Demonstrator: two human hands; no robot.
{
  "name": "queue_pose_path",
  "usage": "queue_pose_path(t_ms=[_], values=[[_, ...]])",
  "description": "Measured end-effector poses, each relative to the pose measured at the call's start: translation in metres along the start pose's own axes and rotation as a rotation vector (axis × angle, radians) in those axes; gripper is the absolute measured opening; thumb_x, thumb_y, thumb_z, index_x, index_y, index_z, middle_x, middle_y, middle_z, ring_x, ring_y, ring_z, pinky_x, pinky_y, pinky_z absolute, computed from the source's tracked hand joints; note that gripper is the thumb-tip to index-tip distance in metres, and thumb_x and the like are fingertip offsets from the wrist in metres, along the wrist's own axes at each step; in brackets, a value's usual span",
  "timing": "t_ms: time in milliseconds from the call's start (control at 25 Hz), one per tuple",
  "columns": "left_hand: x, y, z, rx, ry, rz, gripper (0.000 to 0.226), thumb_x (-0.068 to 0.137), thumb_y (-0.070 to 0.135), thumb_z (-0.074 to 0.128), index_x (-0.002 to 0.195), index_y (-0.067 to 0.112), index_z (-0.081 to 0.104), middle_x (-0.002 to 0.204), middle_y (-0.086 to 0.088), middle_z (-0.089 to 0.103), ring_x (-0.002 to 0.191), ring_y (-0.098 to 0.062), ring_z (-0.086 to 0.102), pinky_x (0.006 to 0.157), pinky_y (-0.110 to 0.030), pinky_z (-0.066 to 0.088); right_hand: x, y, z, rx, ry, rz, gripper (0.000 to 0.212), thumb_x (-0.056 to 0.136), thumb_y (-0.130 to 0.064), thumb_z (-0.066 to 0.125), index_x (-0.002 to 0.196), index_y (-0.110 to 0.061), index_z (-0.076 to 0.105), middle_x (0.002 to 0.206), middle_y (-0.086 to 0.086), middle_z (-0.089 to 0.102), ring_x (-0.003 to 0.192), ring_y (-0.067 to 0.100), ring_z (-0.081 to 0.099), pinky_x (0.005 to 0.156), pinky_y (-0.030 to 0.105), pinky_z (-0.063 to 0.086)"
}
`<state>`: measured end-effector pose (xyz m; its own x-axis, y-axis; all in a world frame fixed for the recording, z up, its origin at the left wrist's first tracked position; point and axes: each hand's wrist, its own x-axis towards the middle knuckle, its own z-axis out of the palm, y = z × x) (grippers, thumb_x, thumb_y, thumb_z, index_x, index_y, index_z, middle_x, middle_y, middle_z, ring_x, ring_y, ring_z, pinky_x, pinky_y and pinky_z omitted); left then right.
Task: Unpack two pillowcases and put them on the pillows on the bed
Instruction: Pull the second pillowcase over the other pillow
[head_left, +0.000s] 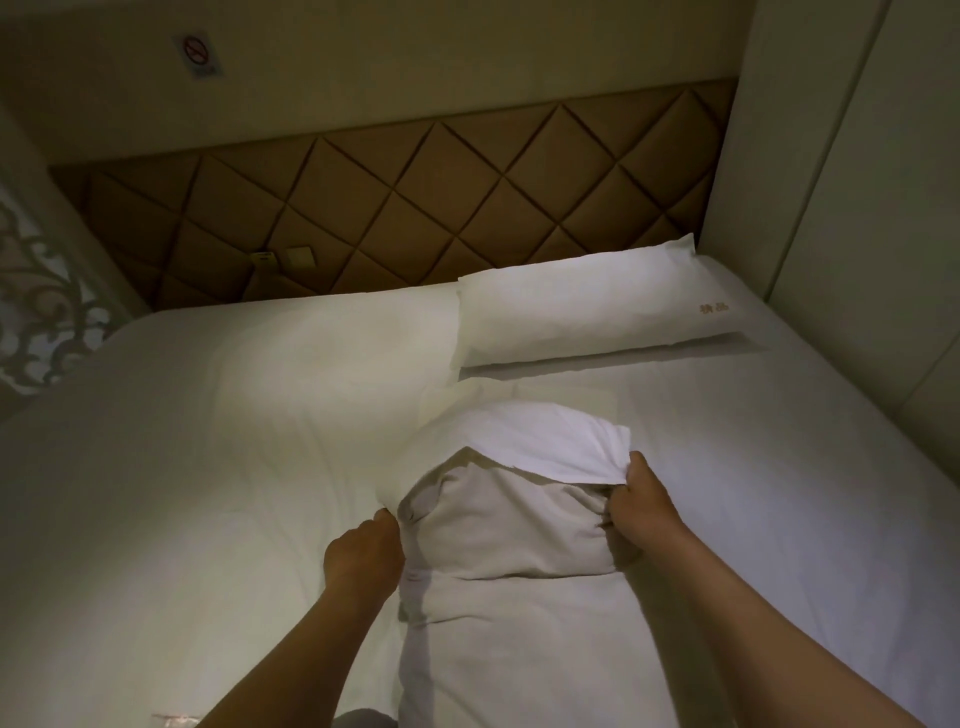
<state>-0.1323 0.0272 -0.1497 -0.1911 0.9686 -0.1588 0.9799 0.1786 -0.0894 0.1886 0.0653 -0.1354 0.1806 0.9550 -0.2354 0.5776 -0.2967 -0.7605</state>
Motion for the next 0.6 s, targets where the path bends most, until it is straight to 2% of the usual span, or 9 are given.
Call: queue_pose_path(t_ms=[80, 200, 280, 360, 400, 440, 520, 560, 600], values=[[0.009, 0.003, -0.015, -0.01, -0.016, -0.039, 0.029, 0.096, 0.026, 0.039, 0.119, 0.018, 0.056, 0.109, 0.001, 0.063, 0.098, -0.019, 0.065, 0.073, -0.027, 0.043, -0.001, -0.007, -0.005, -0.004, -0.036, -0.012, 0.047, 0.095, -0.017, 0.037, 0.143, -0.017, 0.034, 0.135, 0.009, 0.053, 0.12, 0.03, 0.053, 0.101, 0.039, 0.043], [0.022, 0.022, -0.058, 0.03, 0.081, -0.057, 0.04, 0.092, 0.04, 0.045, 0.122, 0.017, 0.057, 0.119, -0.005, 0.057, 0.108, -0.025, 0.06, 0.084, -0.032, 0.047, 0.001, -0.01, -0.003, -0.019, -0.108, -0.033, 0.054, 0.088, -0.024, 0.039, 0.142, -0.02, 0.032, 0.132, 0.008, 0.055, 0.114, 0.028, 0.057, 0.098, 0.041, 0.049], [0.021, 0.055, -0.081, -0.037, 0.172, 0.135, 0.035, 0.092, 0.038, 0.046, 0.116, 0.014, 0.058, 0.116, -0.007, 0.057, 0.108, -0.027, 0.059, 0.085, -0.034, 0.048, 0.001, -0.016, 0.001, -0.035, -0.149, -0.058, 0.057, 0.082, -0.027, 0.038, 0.139, -0.023, 0.032, 0.127, 0.008, 0.056, 0.108, 0.028, 0.06, 0.093, 0.044, 0.053], [0.002, 0.099, -0.082, -0.133, 0.133, 0.405, 0.034, 0.094, 0.039, 0.044, 0.113, 0.013, 0.057, 0.116, -0.009, 0.057, 0.109, -0.028, 0.056, 0.088, -0.035, 0.045, -0.007, -0.027, 0.001, -0.059, -0.163, -0.087, 0.05, 0.088, -0.02, 0.04, 0.138, -0.021, 0.031, 0.122, 0.009, 0.057, 0.105, 0.028, 0.059, 0.091, 0.043, 0.053], [-0.009, 0.117, -0.071, -0.167, 0.137, 0.481, 0.04, 0.094, 0.043, 0.043, 0.118, 0.014, 0.054, 0.12, -0.01, 0.055, 0.113, -0.027, 0.053, 0.092, -0.034, 0.043, -0.011, -0.032, 0.0, -0.084, -0.16, -0.099, 0.045, 0.093, -0.018, 0.04, 0.137, -0.02, 0.031, 0.12, 0.009, 0.057, 0.103, 0.027, 0.059, 0.09, 0.04, 0.052], [-0.017, 0.129, -0.059, -0.197, 0.158, 0.497, 0.05, 0.092, 0.05, 0.042, 0.127, 0.014, 0.048, 0.13, -0.011, 0.049, 0.12, -0.027, 0.048, 0.098, -0.033, 0.042, -0.012, -0.034, -0.001, -0.102, -0.158, -0.115, 0.04, 0.097, -0.017, 0.041, 0.135, -0.019, 0.03, 0.12, 0.009, 0.057, 0.102, 0.025, 0.057, 0.088, 0.038, 0.05], [-0.025, 0.143, -0.037, -0.242, 0.171, 0.419, 0.072, 0.089, 0.062, 0.037, 0.147, 0.02, 0.026, 0.151, -0.012, 0.026, 0.14, -0.03, 0.028, 0.113, -0.038, 0.033, -0.015, -0.033, -0.005, -0.106, -0.154, -0.139, 0.035, 0.099, -0.018, 0.043, 0.133, -0.018, 0.032, 0.121, 0.009, 0.057, 0.103, 0.024, 0.057, 0.087, 0.035, 0.049], [-0.024, 0.146, -0.032, -0.252, 0.186, 0.392, 0.076, 0.087, 0.065, 0.035, 0.149, 0.024, 0.023, 0.153, -0.01, 0.022, 0.143, -0.031, 0.022, 0.116, -0.041, 0.029, -0.016, -0.033, -0.007, -0.1, -0.157, -0.152, 0.033, 0.099, -0.019, 0.043, 0.131, -0.018, 0.034, 0.121, 0.008, 0.057, 0.104, 0.025, 0.058, 0.089, 0.036, 0.05], [-0.021, 0.149, -0.032, -0.246, 0.227, 0.389, 0.075, 0.084, 0.067, 0.036, 0.146, 0.026, 0.028, 0.149, -0.01, 0.028, 0.14, -0.032, 0.027, 0.114, -0.045, 0.029, -0.018, -0.032, -0.008, -0.1, -0.165, -0.162, 0.03, 0.099, -0.02, 0.043, 0.128, -0.019, 0.035, 0.12, 0.007, 0.058, 0.104, 0.025, 0.058, 0.09, 0.036, 0.05]])
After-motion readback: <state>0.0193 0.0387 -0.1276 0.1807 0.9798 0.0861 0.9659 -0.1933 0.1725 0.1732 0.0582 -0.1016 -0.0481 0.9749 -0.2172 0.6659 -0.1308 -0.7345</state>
